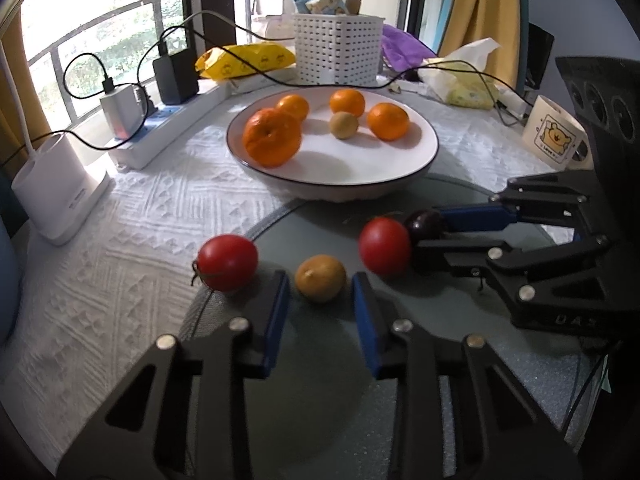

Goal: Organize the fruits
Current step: 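Grasp the brown kiwi with the left gripper while the right gripper grasps the dark cherry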

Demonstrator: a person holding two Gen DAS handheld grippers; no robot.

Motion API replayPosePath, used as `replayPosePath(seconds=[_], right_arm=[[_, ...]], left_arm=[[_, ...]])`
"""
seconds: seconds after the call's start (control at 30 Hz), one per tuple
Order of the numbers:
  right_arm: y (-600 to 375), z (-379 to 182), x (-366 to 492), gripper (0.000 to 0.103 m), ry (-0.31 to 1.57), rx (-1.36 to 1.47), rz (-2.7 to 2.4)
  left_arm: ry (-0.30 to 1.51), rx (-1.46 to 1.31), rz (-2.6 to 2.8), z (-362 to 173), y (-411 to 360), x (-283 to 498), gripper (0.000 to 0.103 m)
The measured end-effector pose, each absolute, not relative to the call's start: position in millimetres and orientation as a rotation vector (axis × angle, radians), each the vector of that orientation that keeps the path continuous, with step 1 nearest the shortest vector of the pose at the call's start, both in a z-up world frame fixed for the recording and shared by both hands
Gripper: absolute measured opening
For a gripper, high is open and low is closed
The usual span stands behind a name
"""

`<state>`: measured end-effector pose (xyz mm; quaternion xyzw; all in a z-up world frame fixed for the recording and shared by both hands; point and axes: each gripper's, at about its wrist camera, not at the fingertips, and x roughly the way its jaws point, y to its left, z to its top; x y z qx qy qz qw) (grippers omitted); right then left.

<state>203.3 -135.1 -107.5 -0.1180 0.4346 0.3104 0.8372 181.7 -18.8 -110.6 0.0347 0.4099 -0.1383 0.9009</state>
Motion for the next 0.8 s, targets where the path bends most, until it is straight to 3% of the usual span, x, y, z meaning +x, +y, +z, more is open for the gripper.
replayPosePath(seconds=[0.07,0.8], right_arm=[[-136.1,-106.3,202.3,0.031,0.912,-0.249,0.65],[-159.4,-91.8,189.1,0.031,0.861,-0.199,0.632]], left_arm=[[0.847,0.073,-0.288,-110.6,-18.9,181.5,0.027],[0.809,0.087,-0.315,-102.0,-24.1,172.6,0.027]])
